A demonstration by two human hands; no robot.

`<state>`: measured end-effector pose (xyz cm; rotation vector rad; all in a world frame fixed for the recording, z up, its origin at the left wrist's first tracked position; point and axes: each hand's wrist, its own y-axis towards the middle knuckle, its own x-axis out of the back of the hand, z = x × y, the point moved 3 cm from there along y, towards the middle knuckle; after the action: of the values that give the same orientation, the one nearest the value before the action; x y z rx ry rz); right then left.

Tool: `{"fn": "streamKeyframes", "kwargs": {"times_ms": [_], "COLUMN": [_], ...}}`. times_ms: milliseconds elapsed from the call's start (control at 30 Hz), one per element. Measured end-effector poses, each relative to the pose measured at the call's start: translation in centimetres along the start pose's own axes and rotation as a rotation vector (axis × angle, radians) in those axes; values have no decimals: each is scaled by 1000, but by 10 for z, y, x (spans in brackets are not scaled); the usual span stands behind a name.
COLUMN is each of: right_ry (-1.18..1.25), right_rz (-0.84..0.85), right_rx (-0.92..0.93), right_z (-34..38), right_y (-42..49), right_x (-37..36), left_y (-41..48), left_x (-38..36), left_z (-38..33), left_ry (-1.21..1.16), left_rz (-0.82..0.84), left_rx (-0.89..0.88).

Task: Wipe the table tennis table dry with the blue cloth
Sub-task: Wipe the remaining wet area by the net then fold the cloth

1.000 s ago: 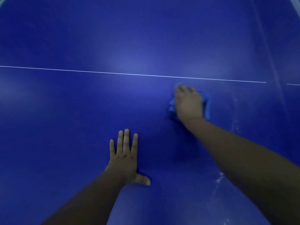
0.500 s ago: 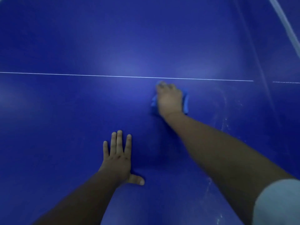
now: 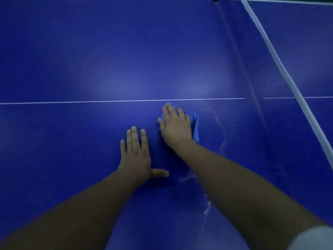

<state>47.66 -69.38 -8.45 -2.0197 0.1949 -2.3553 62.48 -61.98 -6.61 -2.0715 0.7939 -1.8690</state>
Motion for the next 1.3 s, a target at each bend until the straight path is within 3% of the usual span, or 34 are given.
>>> {"fn": "streamKeyframes", "kwargs": {"times_ms": [133,200,300,367,533,667,767,867,900,933,1033,1100,1200,1300], "right_ry": [19,-5,157,195,177,204,126,179,209,287,343,242,140,91], "right_rz": [-109,-145,-291,-379,-286,-213,-193,14,76,98,-195,-259,-165,-123], "right_rx": [-202,-189,-61,-99,-339,-269,128,517,549,468,-13,-174,9,413], "right_z": [-78,-108,-144,-191,-297,-267,-200,-142,-143,-154,-229,-257,-212,-134], "right_y": [36,20,-13,-16,8,49,25,-51,-67,-71,-28,14,59,31], "right_x": [17,20,35,52,54,47,32,23,24,30,53,61,49,27], "left_y": [35,43,43,43,43,44,44,42,41,42,43,42,45,45], "left_x": [1,-1,-3,-2,0,3,4,5,5,6,6,4,2,3], "left_z": [-31,-35,-33,-34,-35,-34,-31,-31,-33,-34,-35,-34,-35,-35], "left_ry": [-26,-16,-20,-24,-38,-27,-49,-82,-84,-80,-81,-88,-76,-107], "left_rz": [56,65,80,105,108,166,191,217,222,221,207,201,173,112], "left_rx": [64,87,82,82,75,62,56,56,51,44,46,58,81,83]}}
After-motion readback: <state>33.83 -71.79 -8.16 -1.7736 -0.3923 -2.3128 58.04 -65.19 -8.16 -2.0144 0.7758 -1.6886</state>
